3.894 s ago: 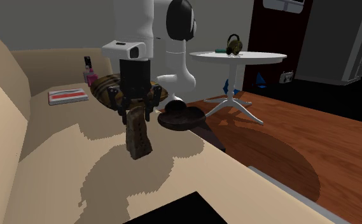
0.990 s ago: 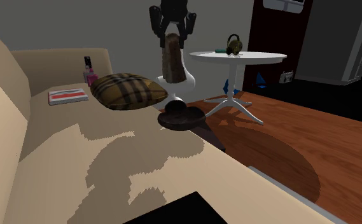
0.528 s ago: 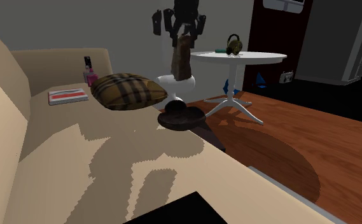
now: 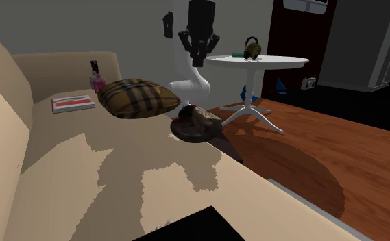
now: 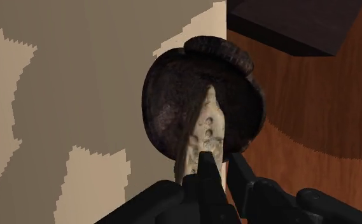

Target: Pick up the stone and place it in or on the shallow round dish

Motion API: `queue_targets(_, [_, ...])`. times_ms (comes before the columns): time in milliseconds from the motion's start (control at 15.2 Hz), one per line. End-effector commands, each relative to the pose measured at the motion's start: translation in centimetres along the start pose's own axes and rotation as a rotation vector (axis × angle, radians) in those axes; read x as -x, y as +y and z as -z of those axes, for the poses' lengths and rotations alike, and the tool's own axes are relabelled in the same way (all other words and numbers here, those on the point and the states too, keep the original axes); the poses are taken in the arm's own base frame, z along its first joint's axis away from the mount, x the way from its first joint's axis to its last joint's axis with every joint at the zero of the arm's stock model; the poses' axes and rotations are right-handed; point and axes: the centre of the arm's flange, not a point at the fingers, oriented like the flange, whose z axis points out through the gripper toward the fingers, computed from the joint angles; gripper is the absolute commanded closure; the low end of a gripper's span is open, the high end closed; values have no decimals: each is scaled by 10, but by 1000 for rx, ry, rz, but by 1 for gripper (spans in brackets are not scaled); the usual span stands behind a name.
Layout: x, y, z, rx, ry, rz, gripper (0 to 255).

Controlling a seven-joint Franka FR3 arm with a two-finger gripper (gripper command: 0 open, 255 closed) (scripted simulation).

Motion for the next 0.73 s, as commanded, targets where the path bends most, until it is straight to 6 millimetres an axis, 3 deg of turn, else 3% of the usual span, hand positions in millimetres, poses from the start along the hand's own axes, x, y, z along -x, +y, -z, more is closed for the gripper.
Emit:
queue_targets(0, [0, -1, -10, 0, 1, 0, 255])
queue_targets(132, [0, -1, -21, 0, 1, 0, 255])
queue_targets(198, [1, -1, -16, 0, 0, 0, 255])
queue_targets(264, [1, -1, -16, 0, 0, 0, 0])
queue_targets(660, [-45, 6, -83, -19, -24, 6, 0])
